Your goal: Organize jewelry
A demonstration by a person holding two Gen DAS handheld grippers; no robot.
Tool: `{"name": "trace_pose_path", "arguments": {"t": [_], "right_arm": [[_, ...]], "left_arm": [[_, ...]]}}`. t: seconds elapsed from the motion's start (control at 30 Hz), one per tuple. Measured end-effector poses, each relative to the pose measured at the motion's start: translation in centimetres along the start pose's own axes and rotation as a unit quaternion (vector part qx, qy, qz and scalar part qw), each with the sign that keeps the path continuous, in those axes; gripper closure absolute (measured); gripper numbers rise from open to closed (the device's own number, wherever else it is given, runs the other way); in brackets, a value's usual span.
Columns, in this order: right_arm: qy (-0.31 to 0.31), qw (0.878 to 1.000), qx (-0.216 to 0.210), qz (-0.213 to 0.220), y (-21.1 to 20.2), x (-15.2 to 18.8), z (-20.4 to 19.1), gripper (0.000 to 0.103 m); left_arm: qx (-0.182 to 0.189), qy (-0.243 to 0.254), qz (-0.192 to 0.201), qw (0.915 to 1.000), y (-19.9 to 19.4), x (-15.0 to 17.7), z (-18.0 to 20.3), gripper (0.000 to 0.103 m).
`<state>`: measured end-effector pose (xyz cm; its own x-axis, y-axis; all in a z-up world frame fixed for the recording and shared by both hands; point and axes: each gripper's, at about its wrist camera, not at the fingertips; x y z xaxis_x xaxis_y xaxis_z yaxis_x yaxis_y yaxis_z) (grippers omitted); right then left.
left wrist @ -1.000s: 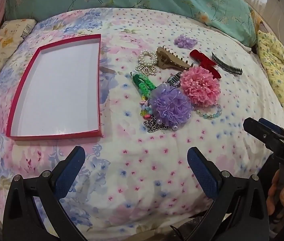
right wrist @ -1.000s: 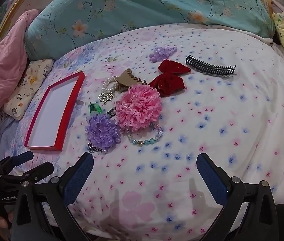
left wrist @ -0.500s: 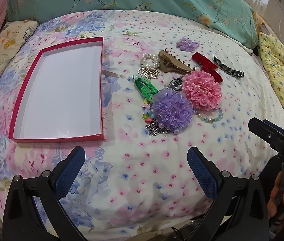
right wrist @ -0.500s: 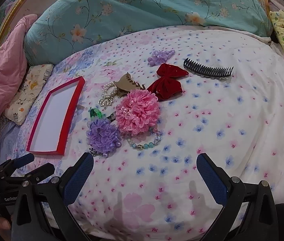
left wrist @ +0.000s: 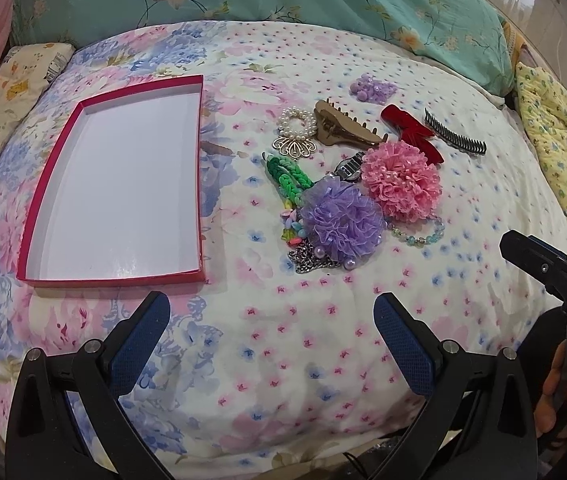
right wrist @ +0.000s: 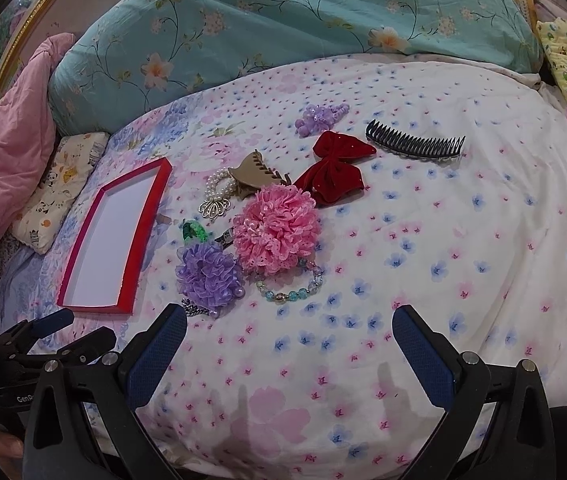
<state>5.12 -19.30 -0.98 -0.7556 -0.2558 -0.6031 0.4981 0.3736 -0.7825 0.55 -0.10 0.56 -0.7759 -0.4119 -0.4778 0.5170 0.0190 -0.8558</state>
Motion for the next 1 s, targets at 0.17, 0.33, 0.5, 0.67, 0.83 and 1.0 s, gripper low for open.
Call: {"name": "trace_pose_path", "arguments": {"t": [0.17, 0.33, 0.5, 0.67, 0.83, 1.0], "right_arm": [[0.0, 1.0, -0.002, 0.002, -0.15, -0.06, -0.07, 0.0], [0.001, 1.0, -0.005, 0.005, -0.28, -0.09, -0.09, 0.0], [0.002, 1.0, -0.007, 0.007, -0.45, -0.13, -0.07, 0.0], [0.003, 1.0, -0.008, 0.008, -0.44, -0.13, 0.0, 0.0], [0.005, 1.0, -0.009, 0.009, -0.55, -0.21, 0.1, 0.0], [0.005, 1.0, -0.01, 0.011, -0.55, -0.22, 0.12, 0.0]], "left_arm": [[0.0, 0.002, 0.0, 1.0, 0.02, 0.01, 0.1, 0.001], [-0.001, 0.002, 0.0, 1.0, 0.06, 0.0, 0.19, 0.0], [0.001, 0.003, -0.004, 1.0, 0.28, -0.11, 0.43, 0.001], [0.001, 0.004, -0.004, 1.0, 0.34, -0.14, 0.55, 0.0], [0.003, 0.003, -0.005, 1.0, 0.39, -0.14, 0.62, 0.001], [0.004, 0.004, -0.005, 1.0, 0.54, -0.21, 0.77, 0.001]]}}
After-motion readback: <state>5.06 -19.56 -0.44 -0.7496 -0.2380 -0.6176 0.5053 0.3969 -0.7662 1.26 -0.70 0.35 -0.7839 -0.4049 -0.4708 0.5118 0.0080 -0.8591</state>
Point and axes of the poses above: each gripper's, at about its wrist camera, not at the fingertips, and y roughly the way its jaws point, z to its right, x to its underside, and after that the axes turned 13 degrees about -y, right-handed
